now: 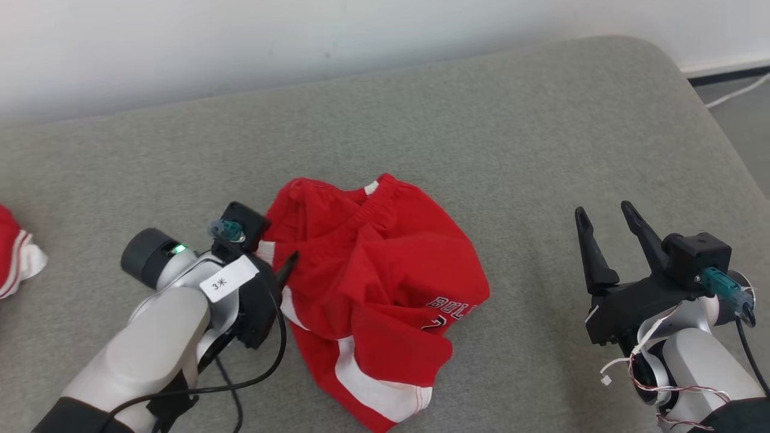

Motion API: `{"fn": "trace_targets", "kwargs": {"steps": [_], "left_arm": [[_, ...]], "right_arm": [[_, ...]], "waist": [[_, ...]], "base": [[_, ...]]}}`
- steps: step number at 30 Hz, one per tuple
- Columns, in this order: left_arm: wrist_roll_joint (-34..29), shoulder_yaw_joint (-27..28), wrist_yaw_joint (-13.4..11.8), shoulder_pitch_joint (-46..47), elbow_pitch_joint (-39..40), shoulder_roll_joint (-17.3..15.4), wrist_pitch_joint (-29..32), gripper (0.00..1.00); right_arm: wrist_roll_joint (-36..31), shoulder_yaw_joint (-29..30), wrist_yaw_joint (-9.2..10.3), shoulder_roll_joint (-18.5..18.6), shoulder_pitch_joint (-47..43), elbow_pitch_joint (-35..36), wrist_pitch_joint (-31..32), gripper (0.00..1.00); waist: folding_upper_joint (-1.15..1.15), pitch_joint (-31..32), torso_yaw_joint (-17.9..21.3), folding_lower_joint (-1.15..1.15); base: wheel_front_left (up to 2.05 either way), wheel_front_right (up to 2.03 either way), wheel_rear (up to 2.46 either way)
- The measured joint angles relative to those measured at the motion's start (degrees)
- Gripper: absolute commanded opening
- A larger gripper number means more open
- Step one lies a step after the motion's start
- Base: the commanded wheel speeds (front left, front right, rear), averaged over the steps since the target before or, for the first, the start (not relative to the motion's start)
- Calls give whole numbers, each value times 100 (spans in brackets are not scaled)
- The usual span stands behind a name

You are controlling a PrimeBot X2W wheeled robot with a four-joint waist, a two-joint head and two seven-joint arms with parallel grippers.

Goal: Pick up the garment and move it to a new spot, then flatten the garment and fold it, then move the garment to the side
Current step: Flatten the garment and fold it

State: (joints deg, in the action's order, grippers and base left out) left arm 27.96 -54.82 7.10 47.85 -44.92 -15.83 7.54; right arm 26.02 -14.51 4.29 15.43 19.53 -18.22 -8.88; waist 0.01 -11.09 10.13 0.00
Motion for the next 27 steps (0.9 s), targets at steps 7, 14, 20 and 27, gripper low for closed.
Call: {"fn": "trace_targets", "kwargs": {"steps": [7,14,20,27], "left_arm": [[-86,-181,4,74,-381,91,97,0],[-13,-164,31,157,-605,267,-109,0],[506,495,47,533,-669,138,-658,0],[776,1024,-211,494,-1024,-480,-1122,0]], "right_arm": [[0,76,1,23,-12,-14,-8,100],[0,159,22,73,-29,-30,-42,100],[3,159,24,45,-48,-48,-80,100],[14,158,26,-4,-169,-66,-130,100]], "waist": [[0,-116,137,0],[0,-93,29,0],[0,-23,-152,0],[-1,66,-406,0]], "base": [[0,0,0],[0,0,0],[0,0,0],[0,0,0]]}}
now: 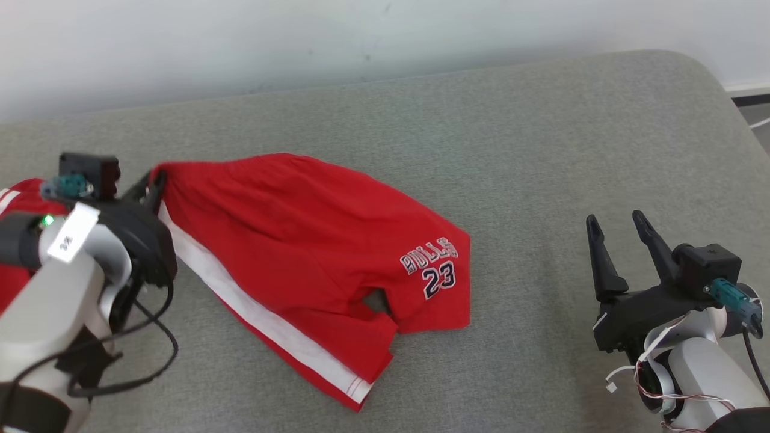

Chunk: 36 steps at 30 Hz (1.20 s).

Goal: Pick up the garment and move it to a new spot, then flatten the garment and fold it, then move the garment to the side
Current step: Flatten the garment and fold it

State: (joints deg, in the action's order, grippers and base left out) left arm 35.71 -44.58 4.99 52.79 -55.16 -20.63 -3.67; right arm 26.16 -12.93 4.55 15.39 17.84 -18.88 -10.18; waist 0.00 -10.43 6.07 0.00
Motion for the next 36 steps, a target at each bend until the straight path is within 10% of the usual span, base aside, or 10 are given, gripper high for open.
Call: {"fn": "trace_targets", "kwargs": {"steps": [8,9,23,36], "left_arm": [[197,14,57,-567,-221,270,-149,8],[229,51,57,-566,-255,274,-207,100],[501,571,-142,-784,604,80,-1032,100],[419,649,-680,-2197,1823,-65,-1060,100]], "right_arm": [[55,-203,-163,-85,4,-15,8,100],[55,-245,-202,-96,4,-10,10,100],[313,-745,-869,-123,-794,232,269,100],[394,-1110,-910,-257,-1055,471,568,100]], "waist": [[0,59,-196,0],[0,74,-209,0],[0,383,-363,-1],[0,595,-676,-1]], "base": [[0,0,0],[0,0,0],[0,0,0],[0,0,0]]}}
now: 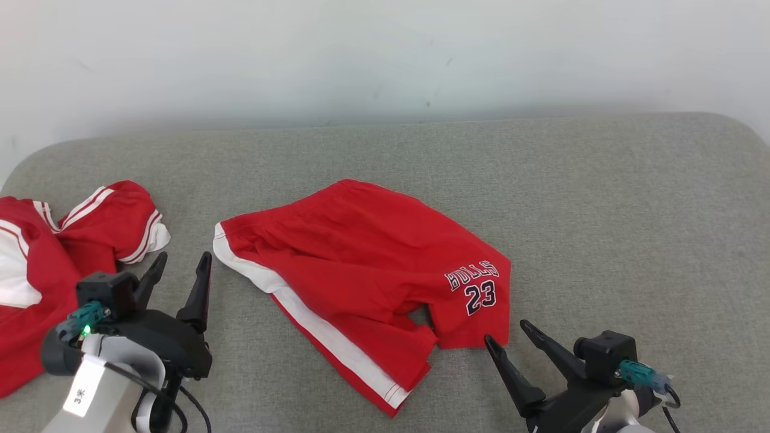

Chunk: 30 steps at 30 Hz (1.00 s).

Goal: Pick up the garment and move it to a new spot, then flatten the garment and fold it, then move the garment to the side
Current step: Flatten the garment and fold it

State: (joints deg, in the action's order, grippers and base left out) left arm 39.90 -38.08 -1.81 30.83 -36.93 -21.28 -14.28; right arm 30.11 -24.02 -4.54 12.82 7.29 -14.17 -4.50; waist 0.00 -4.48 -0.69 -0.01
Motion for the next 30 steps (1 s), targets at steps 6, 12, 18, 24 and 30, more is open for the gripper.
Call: {"fn": "trace_targets", "kwargs": {"steps": [6,12,18,24,30], "left_arm": [[-3,93,-178,-150,647,7,-5,100],[-67,189,-285,-319,1201,11,-7,100],[-263,222,-381,-536,1633,54,-8,100],[-266,272,-433,-962,1850,142,-12,100],[-417,243,-482,-1069,1852,135,-13,100]], "right_arm": [[-266,21,140,102,163,-261,160,100],[-354,29,252,175,449,-695,347,100],[-348,-14,252,99,759,-1237,547,100],[-342,-63,252,-45,986,-1690,717,100],[-342,-103,250,-77,1096,-2065,902,0]], "waist": [[0,-17,-122,1],[0,-81,-310,1],[0,-118,-515,1],[0,-103,-639,1],[0,-82,-657,1]], "base": [[0,0,0],[0,0,0],[0,0,0],[0,0,0],[0,0,0]]}}
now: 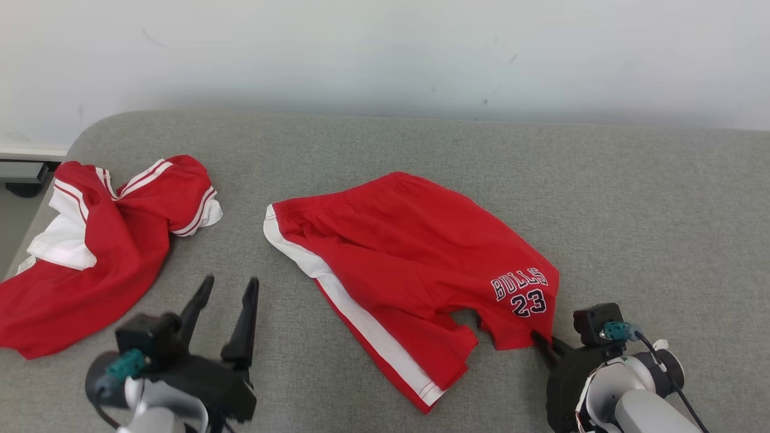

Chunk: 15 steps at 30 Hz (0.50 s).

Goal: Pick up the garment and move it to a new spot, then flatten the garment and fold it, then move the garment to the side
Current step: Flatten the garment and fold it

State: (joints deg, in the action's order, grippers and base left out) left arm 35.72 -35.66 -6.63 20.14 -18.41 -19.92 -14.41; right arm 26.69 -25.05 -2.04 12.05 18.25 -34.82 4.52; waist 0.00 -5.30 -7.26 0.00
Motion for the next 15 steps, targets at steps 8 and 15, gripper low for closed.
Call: {"fn": "trace_targets", "kwargs": {"steps": [8,15], "left_arm": [[-164,53,-45,-264,88,46,16,100],[-209,-20,-47,-253,271,352,25,100]], "right_arm": [[1,102,-100,193,525,-287,98,0],[-170,390,-186,1036,1913,-542,177,0]], "waist": [[0,9,-11,0],[0,-54,-188,0]], "base": [[0,0,0],[0,0,0]]}}
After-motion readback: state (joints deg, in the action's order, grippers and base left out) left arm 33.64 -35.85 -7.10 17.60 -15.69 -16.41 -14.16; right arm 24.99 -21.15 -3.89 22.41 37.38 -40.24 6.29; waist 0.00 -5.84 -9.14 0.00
